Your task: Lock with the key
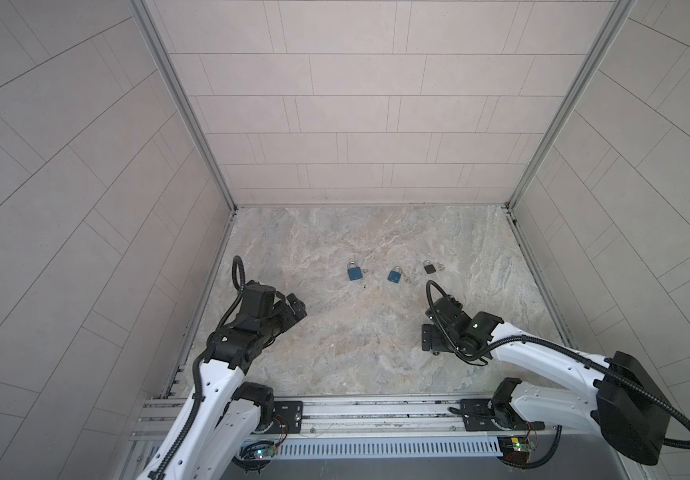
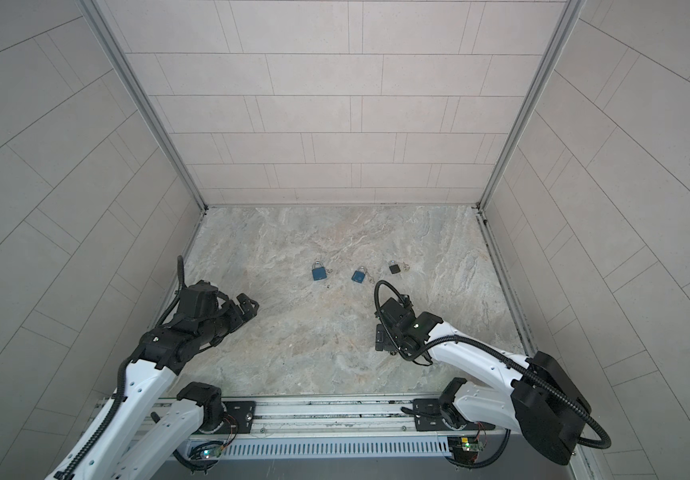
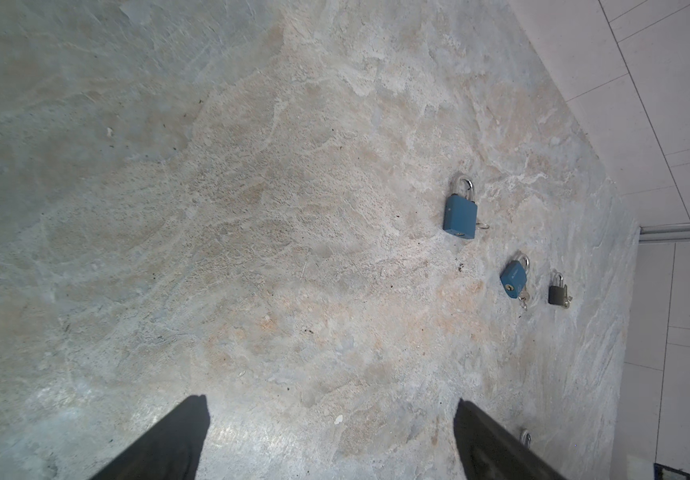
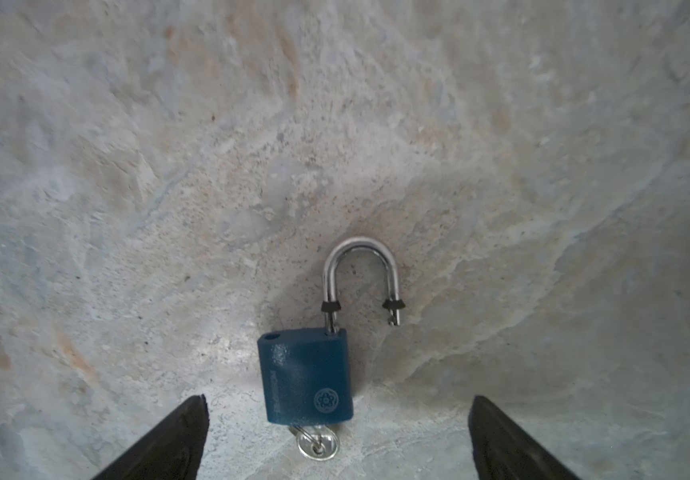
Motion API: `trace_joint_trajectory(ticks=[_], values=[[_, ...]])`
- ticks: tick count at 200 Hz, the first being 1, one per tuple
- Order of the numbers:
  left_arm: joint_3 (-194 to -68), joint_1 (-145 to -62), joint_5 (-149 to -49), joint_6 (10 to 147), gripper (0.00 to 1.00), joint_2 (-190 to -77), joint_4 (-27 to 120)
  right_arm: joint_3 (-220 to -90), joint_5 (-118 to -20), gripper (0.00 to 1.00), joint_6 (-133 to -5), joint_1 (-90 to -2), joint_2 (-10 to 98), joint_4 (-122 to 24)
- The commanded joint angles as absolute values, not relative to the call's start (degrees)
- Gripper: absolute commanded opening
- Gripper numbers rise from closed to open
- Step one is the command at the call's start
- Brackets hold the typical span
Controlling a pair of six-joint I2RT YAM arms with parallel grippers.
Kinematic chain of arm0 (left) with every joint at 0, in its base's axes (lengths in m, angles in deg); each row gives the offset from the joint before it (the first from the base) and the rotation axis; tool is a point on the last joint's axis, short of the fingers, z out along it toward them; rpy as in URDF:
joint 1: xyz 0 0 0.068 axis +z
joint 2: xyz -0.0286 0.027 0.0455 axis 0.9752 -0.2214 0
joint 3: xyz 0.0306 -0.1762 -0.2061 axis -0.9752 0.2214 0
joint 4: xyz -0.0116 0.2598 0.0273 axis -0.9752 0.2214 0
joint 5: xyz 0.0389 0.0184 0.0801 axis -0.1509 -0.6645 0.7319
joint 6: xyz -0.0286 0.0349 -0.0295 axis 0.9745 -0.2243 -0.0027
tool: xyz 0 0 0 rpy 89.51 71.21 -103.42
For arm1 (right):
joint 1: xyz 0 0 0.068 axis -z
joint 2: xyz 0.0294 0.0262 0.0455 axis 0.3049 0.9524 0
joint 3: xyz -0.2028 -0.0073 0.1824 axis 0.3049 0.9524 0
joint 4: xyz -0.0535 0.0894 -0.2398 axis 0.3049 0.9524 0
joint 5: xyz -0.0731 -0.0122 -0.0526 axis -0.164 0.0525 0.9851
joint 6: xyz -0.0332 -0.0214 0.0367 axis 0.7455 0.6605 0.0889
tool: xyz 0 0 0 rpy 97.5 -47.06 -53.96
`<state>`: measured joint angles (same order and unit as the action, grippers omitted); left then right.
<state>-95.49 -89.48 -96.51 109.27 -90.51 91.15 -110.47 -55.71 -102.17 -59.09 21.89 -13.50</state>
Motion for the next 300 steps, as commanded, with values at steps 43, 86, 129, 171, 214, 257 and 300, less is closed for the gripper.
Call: trace_joint_trajectory(ticks=[43,86,129,171,214,257,300], values=[[-94.6,-89.3,-93.6,110.8,1.0,-88.4,92.4,-109.8,-56.0,0.85,-103.3,-60.8,24.8,-15.8],[-94.7,-89.3,-95.0,110.2,1.0,-91.0,92.2,-111.4,-56.1,0.7,-102.8,-60.8,29.9,-17.2],[-95.2,-89.2,-94.2,108.6,1.0,-91.0,92.4,-111.6,-56.2,0.63,-102.6,-60.8,31.2,-17.6],[-95.1,-89.3,-93.7,108.0,1.0,-90.4,92.2,-111.7,-56.1,0.59,-102.7,-60.8,30.4,-15.8],[-95.1,-89.3,-94.1,107.6,1.0,-90.4,91.4,-111.4,-56.8,0.49,-101.3,-60.8,31.5,-15.7],[-94.6,-89.3,-98.9,105.1,1.0,-91.5,89.5,-112.4,-58.8,0.28,-97.6,-61.0,31.3,-15.7],[-93.3,-89.3,-111.2,103.6,0.8,-94.6,83.9,-117.0,-60.1,0.09,-90.5,-60.8,28.3,-13.3]])
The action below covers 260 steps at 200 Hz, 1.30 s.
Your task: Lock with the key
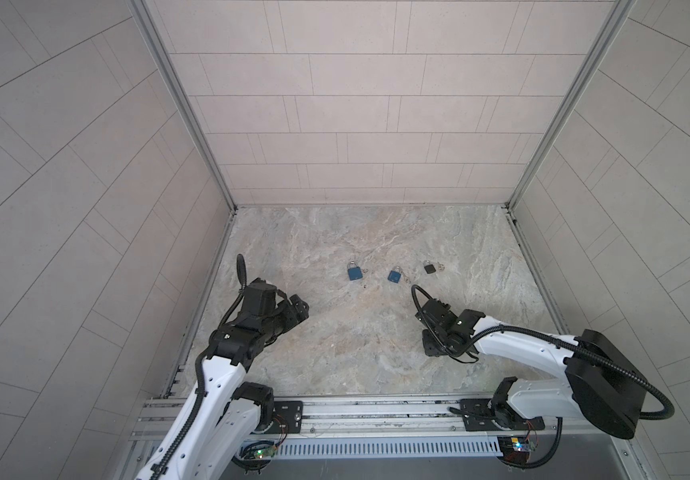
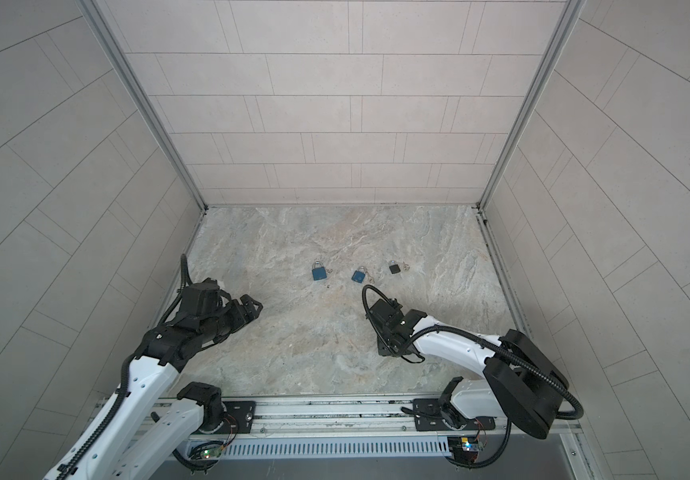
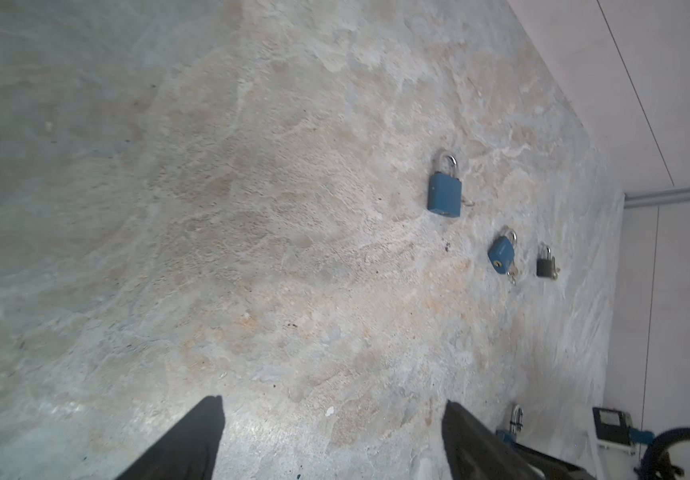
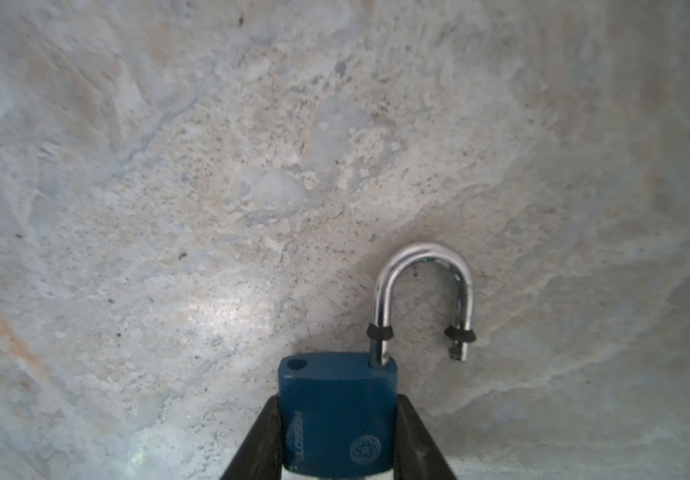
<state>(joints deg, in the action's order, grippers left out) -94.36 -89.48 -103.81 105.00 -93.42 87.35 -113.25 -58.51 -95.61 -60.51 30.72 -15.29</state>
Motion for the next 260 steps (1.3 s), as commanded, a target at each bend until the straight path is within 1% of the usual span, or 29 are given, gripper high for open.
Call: trace_joint_trajectory(ticks=[1,31,40,42,44,45,47,50,65,98,112,121,157,184,200,260], values=[[-93.3,-89.3,-111.2,103.6,0.8,-94.6,84.0,-117.1,-60.2,0.09,-90.2,-60.8,28.3,-13.3],[-92.8,-89.3,-114.6,103.9,0.81,-94.8,82.0,-121.4,-64.5,0.05,-83.4,-60.8,27.4,-12.6],[-92.7,-89.3,-116.2,104.8,0.82,-95.0,81.2,-122.8,-65.5,0.04,-81.2,-60.8,27.4,-12.1],[-92.6,-89.3,-116.5,105.1,0.83,-95.1,80.9,-123.2,-65.8,0.04,-80.8,-60.8,27.5,-11.9],[-92.6,-89.3,-117.0,105.4,0.94,-95.2,80.7,-123.6,-66.1,0.03,-80.4,-60.8,27.5,-11.8],[-92.5,-89.3,-117.2,105.5,0.97,-95.2,80.5,-123.7,-66.2,0.03,-80.2,-60.8,27.5,-11.8],[-92.4,-89.3,-117.5,105.7,0.99,-95.3,80.2,-124.1,-66.6,0.03,-79.9,-60.8,27.6,-11.7],[-92.4,-89.3,-118.0,106.1,1.0,-95.4,79.8,-124.6,-67.1,0.03,-79.3,-60.9,27.7,-11.6],[-91.8,-89.3,-120.1,108.9,1.0,-95.4,77.4,-127.2,-69.7,0.02,-77.0,-61.2,28.1,-11.6],[-86.5,-89.4,-124.2,118.4,1.0,-97.4,64.6,-132.7,-74.8,0.01,-74.6,-63.3,30.1,-12.5],[-84.4,-89.4,-125.5,122.0,1.0,-98.1,58.8,-133.8,-79.3,0.0,-74.2,-64.4,30.5,-14.6],[-83.8,-89.5,-126.1,123.5,1.0,-98.5,56.5,-134.3,-80.5,0.0,-74.3,-65.3,30.6,-16.0],[-82.7,-90.0,-127.9,127.5,1.0,-100.2,49.2,-137.3,-81.2,0.0,-73.7,-67.8,33.3,-16.4],[-81.7,-91.3,-129.1,129.4,1.0,-103.0,42.2,-139.8,-81.1,0.0,-73.5,-69.9,36.3,-16.6],[-81.6,-92.5,-129.1,129.7,0.99,-105.4,40.4,-141.5,-80.9,0.0,-73.5,-71.3,38.1,-16.7],[-84.1,-101.2,-127.2,129.7,0.93,-113.4,35.4,-147.5,-80.1,0.0,-74.2,-74.3,44.5,-17.9]])
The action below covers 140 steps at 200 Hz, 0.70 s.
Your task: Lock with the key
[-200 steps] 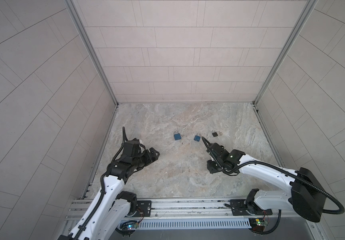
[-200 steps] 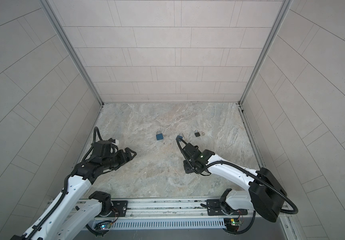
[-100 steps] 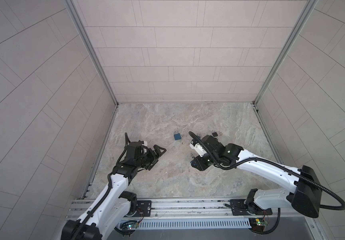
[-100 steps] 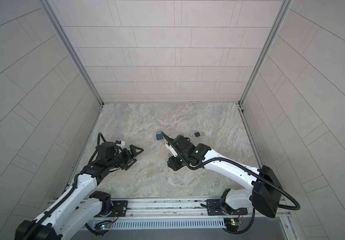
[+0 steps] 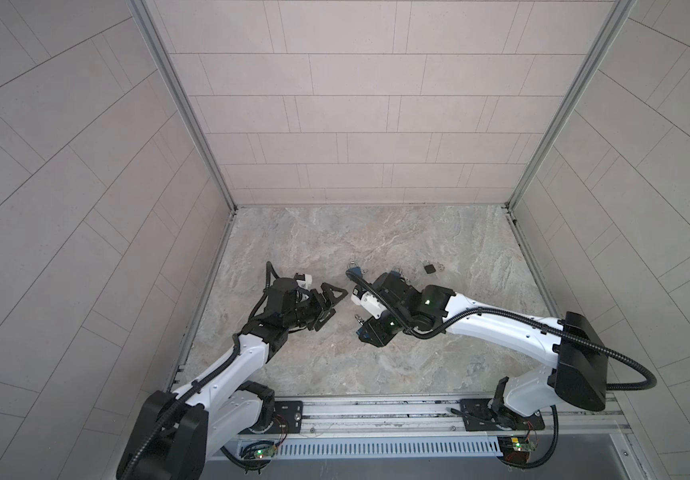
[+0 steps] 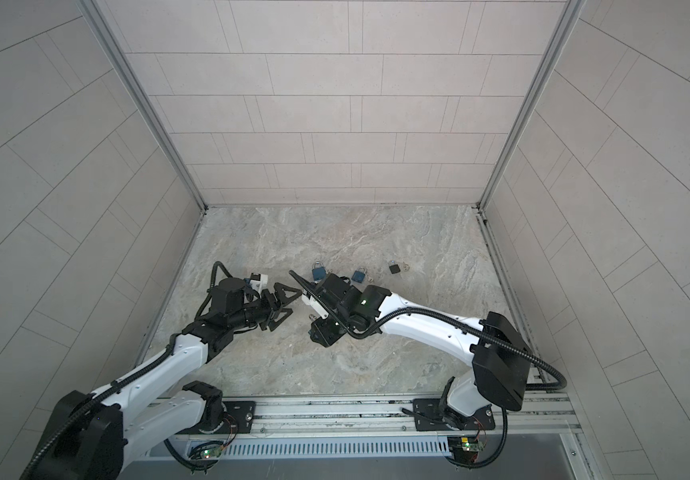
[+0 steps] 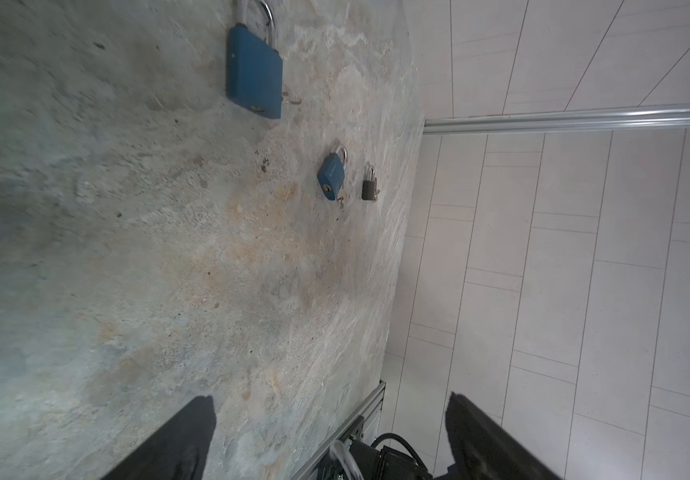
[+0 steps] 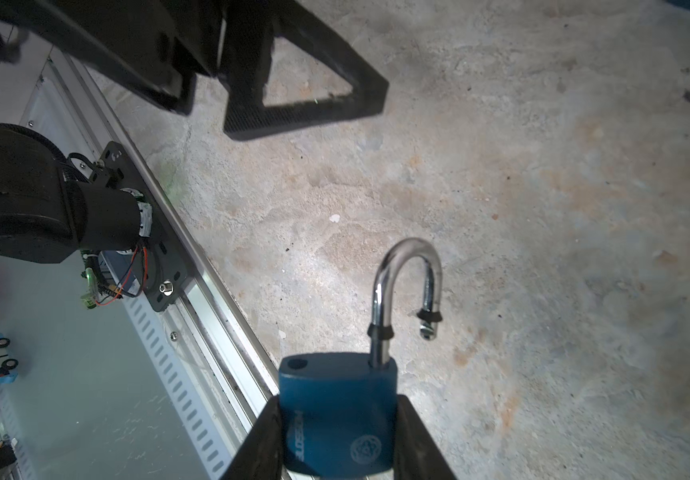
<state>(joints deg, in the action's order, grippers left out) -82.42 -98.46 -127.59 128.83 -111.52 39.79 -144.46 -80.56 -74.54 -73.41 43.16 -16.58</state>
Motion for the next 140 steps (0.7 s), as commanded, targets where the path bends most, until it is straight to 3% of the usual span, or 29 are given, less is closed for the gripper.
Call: trace_joint_trajectory(ticks=[1,53,114,140], values=[[-84.1,-101.3,-127.1,129.7,0.93,-113.6,35.4,-147.5,-80.1,0.0,-74.2,-74.3,44.6,-17.9],[-84.5,-102.0,-127.4,130.3,0.86,-115.5,33.5,-149.3,-79.1,0.0,-74.6,-75.0,46.1,-17.9],[-84.6,-102.0,-127.9,130.8,0.6,-114.4,35.6,-149.6,-78.6,0.0,-74.7,-75.0,46.8,-17.9],[-84.9,-102.0,-128.1,130.8,0.58,-114.2,36.3,-150.1,-78.3,0.0,-74.5,-75.0,47.3,-17.9]])
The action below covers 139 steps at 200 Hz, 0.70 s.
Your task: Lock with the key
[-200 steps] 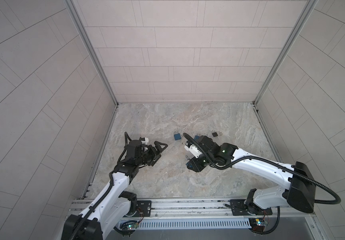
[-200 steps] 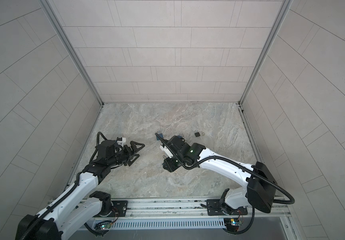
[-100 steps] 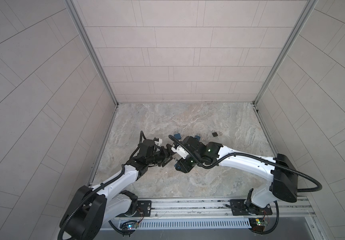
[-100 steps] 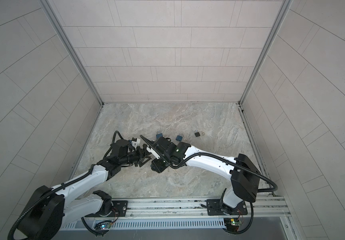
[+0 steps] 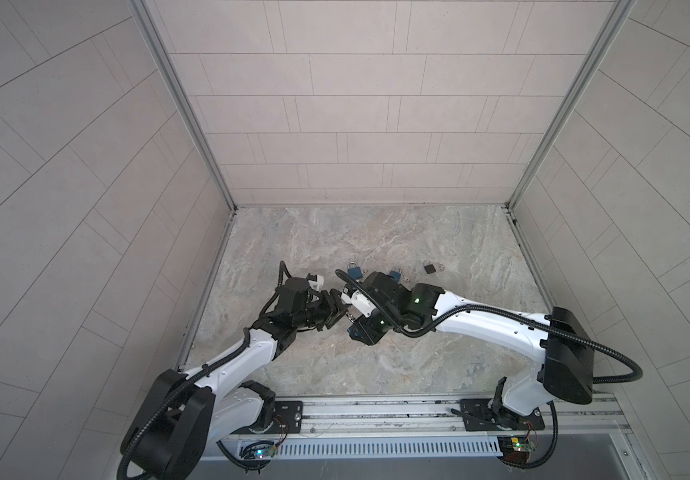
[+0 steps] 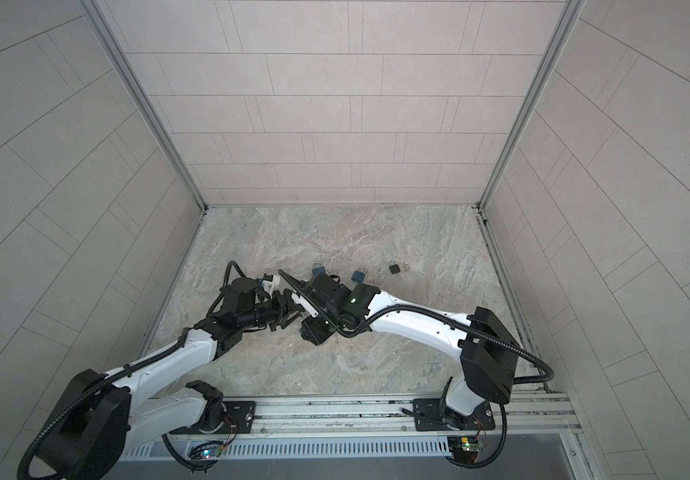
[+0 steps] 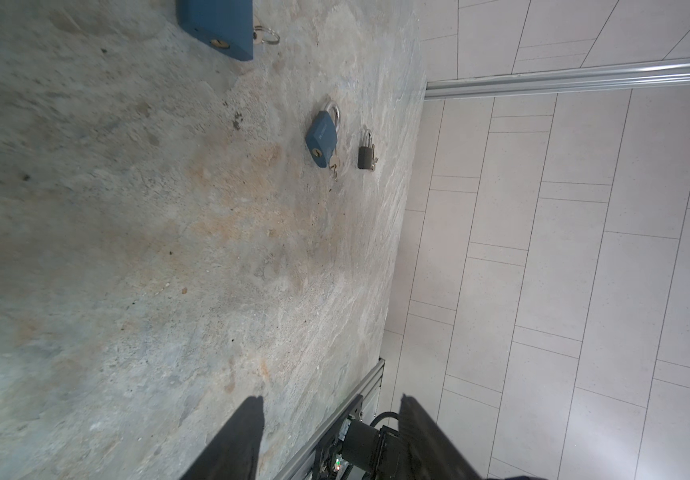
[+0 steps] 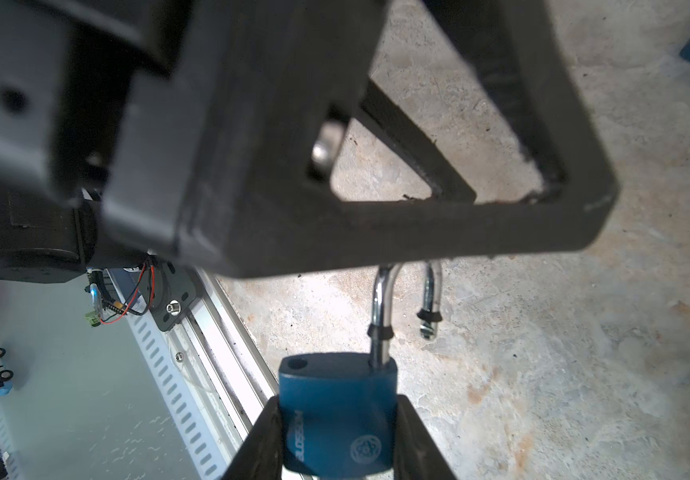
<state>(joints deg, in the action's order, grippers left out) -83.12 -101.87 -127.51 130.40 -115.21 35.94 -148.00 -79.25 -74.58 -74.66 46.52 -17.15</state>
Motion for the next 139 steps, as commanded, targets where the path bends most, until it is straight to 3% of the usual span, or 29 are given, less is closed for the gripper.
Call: trace_joint_trajectory(ticks=[1,139], values=[[-84.9,-102.0,-128.1,130.8,0.58,-114.2,36.4,-150.2,-78.3,0.0,-74.6,-75.0,47.3,-17.9],[-87.5,-102.1,-127.3,129.4,0.34,-113.6,41.9,-151.5,-78.0,0.0,-74.3,-75.0,49.4,-17.9]])
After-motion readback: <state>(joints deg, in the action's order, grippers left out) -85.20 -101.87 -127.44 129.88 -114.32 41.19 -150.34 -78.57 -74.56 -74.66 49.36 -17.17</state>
